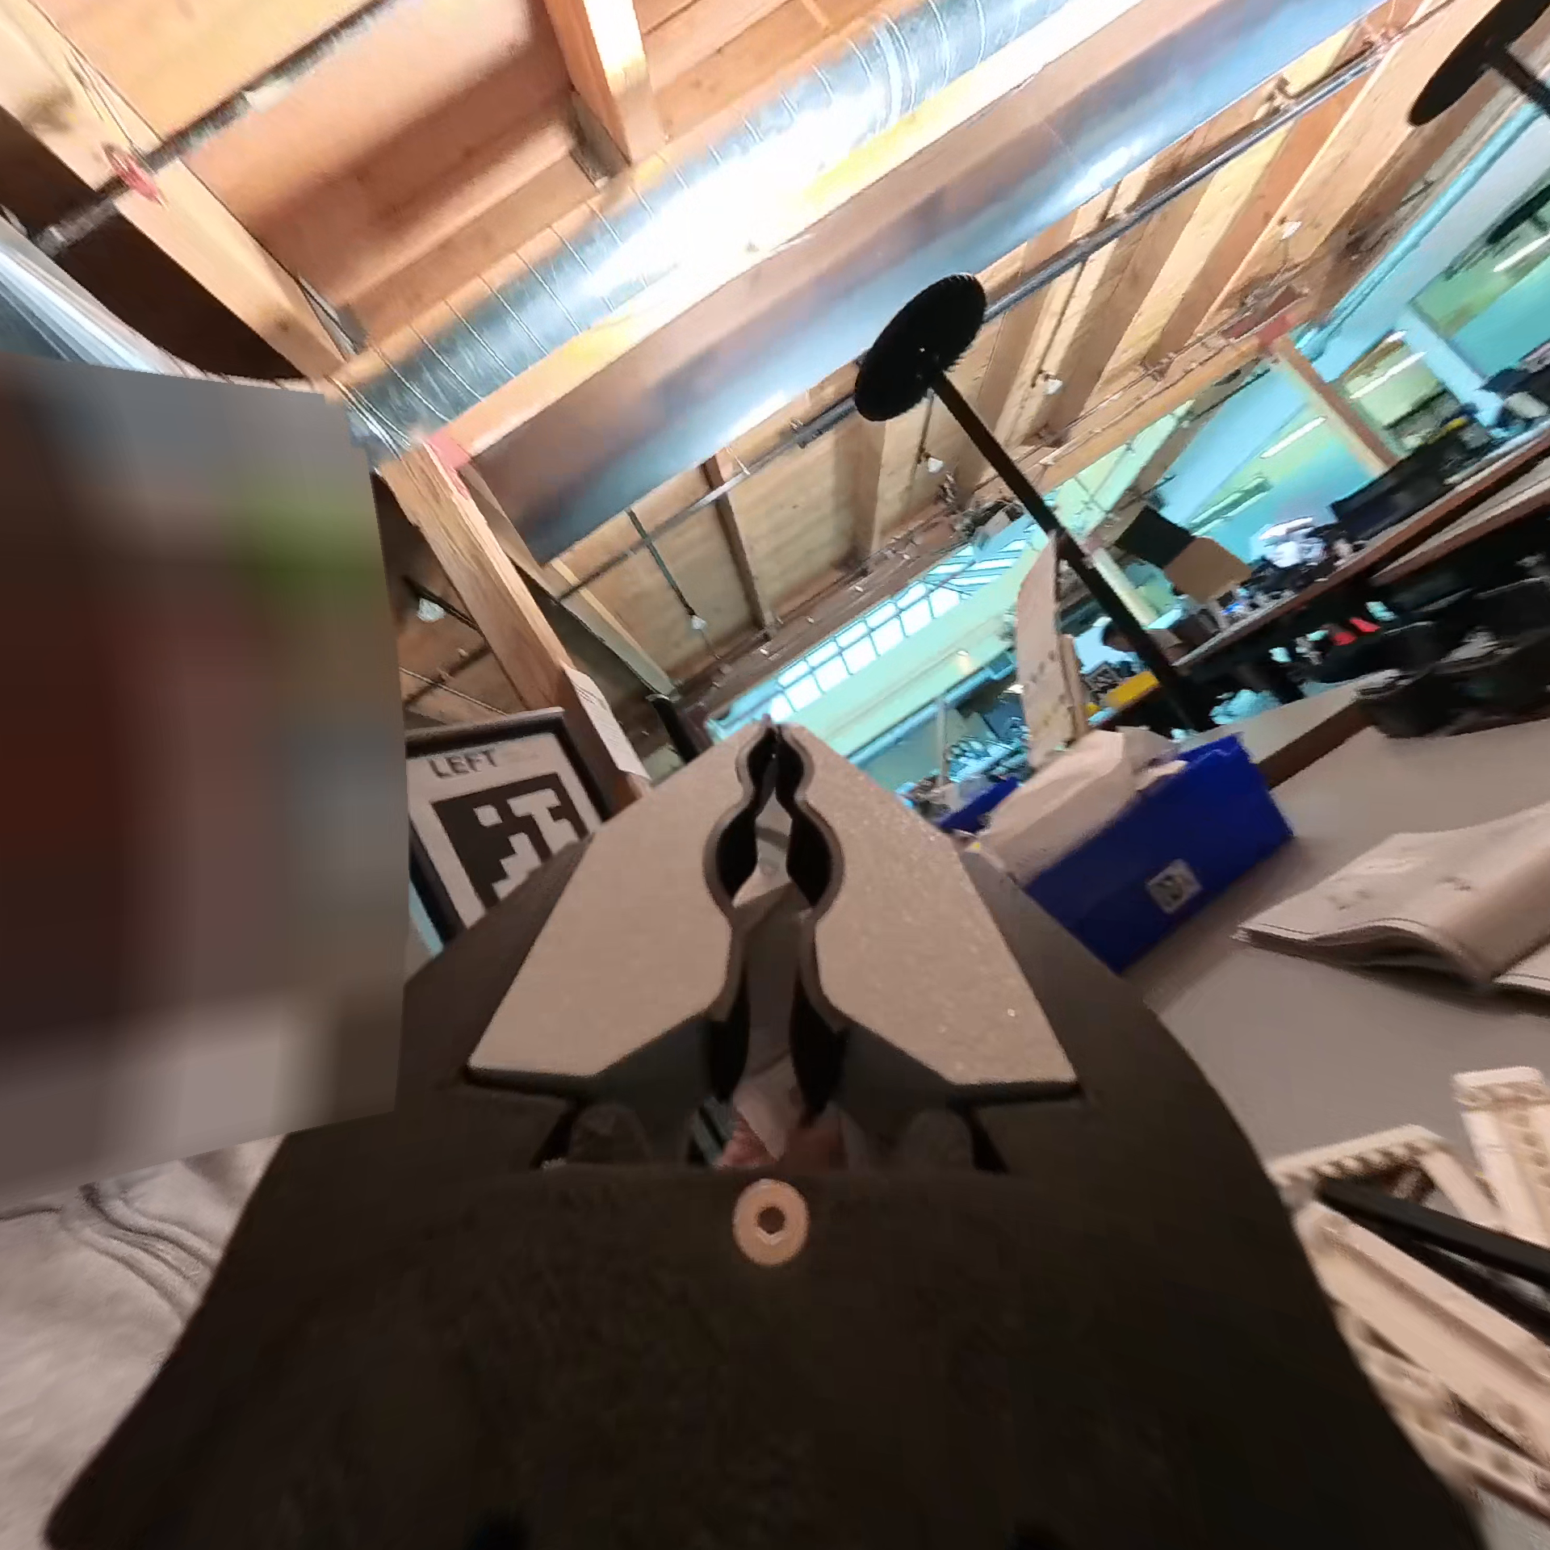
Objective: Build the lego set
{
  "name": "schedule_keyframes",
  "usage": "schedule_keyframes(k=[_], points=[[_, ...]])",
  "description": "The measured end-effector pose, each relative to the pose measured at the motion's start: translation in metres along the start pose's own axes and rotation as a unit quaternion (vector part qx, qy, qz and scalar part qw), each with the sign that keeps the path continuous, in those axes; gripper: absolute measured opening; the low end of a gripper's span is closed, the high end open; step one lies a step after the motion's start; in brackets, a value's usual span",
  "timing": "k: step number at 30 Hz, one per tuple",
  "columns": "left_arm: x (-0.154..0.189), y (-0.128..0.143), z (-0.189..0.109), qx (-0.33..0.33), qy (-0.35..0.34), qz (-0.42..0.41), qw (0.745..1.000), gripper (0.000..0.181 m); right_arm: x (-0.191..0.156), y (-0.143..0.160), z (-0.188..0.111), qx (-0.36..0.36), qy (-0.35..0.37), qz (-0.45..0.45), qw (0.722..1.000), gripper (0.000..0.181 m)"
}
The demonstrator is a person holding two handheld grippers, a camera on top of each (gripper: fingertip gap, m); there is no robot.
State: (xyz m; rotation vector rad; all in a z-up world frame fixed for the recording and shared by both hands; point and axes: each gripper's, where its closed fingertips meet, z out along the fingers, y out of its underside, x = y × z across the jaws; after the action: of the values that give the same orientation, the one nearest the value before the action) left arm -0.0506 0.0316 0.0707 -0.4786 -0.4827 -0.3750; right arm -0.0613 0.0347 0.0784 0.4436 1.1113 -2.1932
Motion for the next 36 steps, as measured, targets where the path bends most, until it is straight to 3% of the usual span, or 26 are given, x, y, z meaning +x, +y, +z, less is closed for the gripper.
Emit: schedule_keyframes(k=[4, 9, 12, 14, 18, 24, 25, 27, 29, 33, 36], points=[[0.001, -0.004, -0.004, 0.039, 0.006, 0.008, 0.999, 0.0, 0.004, -0.013, 0.0, 0.04, -0.02, 0.053, 0.998, 0.0], [-0.002, -0.007, -0.006, 0.015, -0.004, 0.03, 0.999, 0.0, 0.005, -0.009, 0.003, -0.009, 0.024, -0.025, 0.999, 0.0], [-0.002, -0.008, -0.005, -0.01, -0.006, 0.04, 0.999, 0.0, 0.004, -0.006, 0.005, -0.04, 0.009, -0.027, 0.999, 0.0], [-0.005, -0.012, -0.008, -0.013, -0.016, 0.044, 0.999, 0.0, 0.011, -0.003, 0.002, -0.057, 0.015, -0.018, 0.998, 0.018], [-0.011, -0.018, -0.012, -0.012, -0.031, 0.043, 0.999, 0.0, 0.018, 0.007, -0.005, -0.103, 0.034, -0.028, 0.994, 0.032], [-0.013, -0.011, -0.012, -0.043, -0.036, 0.07, 0.996, 0.0, 0.018, 0.017, -0.009, -0.182, 0.075, -0.101, 0.975, 0.0], [-0.012, -0.01, -0.012, -0.043, -0.035, 0.093, 0.994, 0.0, 0.017, 0.016, -0.01, -0.186, 0.079, -0.112, 0.973, 0.0], [-0.015, 0.0, -0.012, -0.064, -0.042, 0.145, 0.987, 0.019, 0.012, 0.016, -0.009, -0.189, 0.076, -0.118, 0.972, 0.0], [-0.016, 0.013, -0.01, -0.1, -0.039, 0.154, 0.982, 0.021, 0.011, 0.016, -0.009, -0.198, 0.077, -0.113, 0.971, 0.0], [-0.012, 0.019, -0.006, -0.117, -0.032, 0.157, 0.98, 0.005, 0.007, 0.021, -0.012, -0.222, 0.074, -0.106, 0.966, 0.0], [-0.012, 0.017, -0.004, -0.098, -0.049, 0.189, 0.976, 0.003, 0.007, 0.019, -0.011, -0.202, 0.075, -0.1, 0.971, 0.0]])
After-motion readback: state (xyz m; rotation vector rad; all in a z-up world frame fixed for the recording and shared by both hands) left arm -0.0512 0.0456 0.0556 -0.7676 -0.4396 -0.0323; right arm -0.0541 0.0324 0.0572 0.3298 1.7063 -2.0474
